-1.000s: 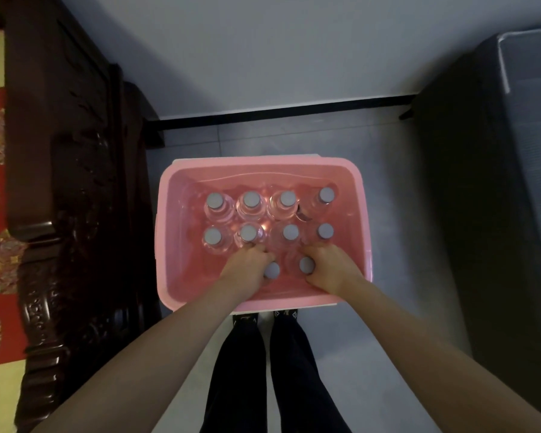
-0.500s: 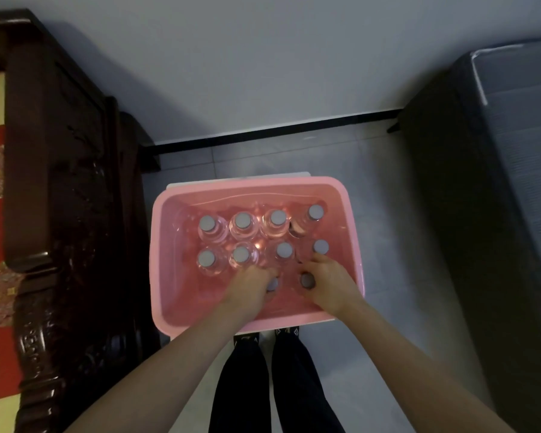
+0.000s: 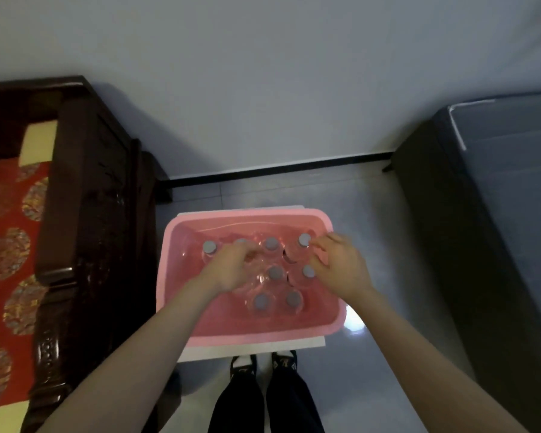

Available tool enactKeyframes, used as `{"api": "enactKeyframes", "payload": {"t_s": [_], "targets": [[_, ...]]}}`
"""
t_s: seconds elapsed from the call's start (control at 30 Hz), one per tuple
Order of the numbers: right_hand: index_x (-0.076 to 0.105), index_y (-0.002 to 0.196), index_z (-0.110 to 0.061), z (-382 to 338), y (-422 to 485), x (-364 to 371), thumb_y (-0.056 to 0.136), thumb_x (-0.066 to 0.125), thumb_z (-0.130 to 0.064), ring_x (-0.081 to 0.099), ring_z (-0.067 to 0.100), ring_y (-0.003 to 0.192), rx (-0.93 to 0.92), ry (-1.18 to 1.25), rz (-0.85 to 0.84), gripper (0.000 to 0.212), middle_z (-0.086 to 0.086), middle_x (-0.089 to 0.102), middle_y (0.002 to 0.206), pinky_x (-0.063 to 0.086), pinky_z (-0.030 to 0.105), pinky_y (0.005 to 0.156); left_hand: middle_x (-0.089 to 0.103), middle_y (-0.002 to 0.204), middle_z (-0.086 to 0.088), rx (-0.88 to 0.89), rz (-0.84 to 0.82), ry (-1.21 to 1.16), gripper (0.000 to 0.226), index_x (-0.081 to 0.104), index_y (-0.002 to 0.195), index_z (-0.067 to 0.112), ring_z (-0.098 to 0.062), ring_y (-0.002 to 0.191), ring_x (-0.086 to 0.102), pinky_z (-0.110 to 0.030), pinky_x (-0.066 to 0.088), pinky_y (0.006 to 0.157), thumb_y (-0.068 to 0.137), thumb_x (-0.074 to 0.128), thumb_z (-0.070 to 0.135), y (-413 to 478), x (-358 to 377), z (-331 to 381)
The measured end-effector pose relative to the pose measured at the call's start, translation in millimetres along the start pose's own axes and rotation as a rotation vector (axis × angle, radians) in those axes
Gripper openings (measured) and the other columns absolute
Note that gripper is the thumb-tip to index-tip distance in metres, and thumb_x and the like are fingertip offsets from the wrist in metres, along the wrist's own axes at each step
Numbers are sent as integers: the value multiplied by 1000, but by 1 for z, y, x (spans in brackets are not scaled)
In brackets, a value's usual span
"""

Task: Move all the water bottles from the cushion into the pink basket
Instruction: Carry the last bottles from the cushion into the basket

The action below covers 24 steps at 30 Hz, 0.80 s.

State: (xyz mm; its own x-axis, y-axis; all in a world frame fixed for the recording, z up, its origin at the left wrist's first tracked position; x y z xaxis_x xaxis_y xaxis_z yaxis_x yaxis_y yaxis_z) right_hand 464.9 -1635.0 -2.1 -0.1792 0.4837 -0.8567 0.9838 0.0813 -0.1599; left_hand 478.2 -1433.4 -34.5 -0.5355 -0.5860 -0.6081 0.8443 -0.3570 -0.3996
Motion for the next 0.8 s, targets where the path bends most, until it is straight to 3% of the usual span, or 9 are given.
{"api": "enactKeyframes", "payload": {"t_s": [0.13, 0.27, 0.5, 0.7, 0.8], "targets": [[64, 120, -8, -30, 16, -38, 88, 60, -21, 52, 32, 114, -109, -11, 85, 34, 11, 62, 119, 44, 40, 93, 70, 107, 0, -52, 313, -133, 30, 66, 115, 14, -6, 93, 61, -10, 38, 81, 88, 66, 26, -13, -72, 22], [60, 126, -11, -82, 23, -57, 94, 56, -30, 45, 32, 126, -245, -14, 150, 37, 12, 56, 133, 39, 47, 103, 71, 106, 2, -52, 589, -186, 28, 67, 114, 14, -8, 101, 65, -15, 43, 89, 89, 64, 26, -71, -135, 32], [60, 128, -9, -227, 4, -50, 98, 48, -35, 43, 35, 129, -565, -31, 112, 41, 17, 54, 136, 34, 46, 109, 67, 118, 6, -124, 868, 49, 33, 63, 121, 20, -6, 111, 59, -15, 39, 93, 90, 62, 29, -237, -207, 1], [53, 136, -21, -353, -52, -18, 98, 32, -48, 32, 18, 137, -757, 130, -12, 50, 0, 47, 145, 29, 37, 113, 64, 117, 12, -268, 1096, -4, 33, 63, 121, 24, -2, 107, 57, -19, 43, 88, 91, 59, 37, -393, -228, -40], [54, 132, -27, -432, -105, 13, 98, 35, -47, 35, 13, 133, -841, 263, -80, 43, -7, 50, 138, 28, 26, 105, 60, 116, 23, -338, 1231, -211, 29, 62, 118, 37, 5, 103, 55, -14, 41, 83, 91, 56, 45, -500, -221, -77]]}}
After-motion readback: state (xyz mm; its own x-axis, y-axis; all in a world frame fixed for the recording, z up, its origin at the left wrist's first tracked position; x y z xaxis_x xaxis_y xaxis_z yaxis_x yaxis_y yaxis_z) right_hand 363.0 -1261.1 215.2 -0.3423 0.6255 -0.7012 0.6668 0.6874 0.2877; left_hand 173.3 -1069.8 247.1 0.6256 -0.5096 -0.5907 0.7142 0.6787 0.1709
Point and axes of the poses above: each hand's wrist, its own y-axis towards the middle knuckle, its own x-axis out of the palm, z = x × y, the point moved 6 cm from there along y, towards the middle knuckle
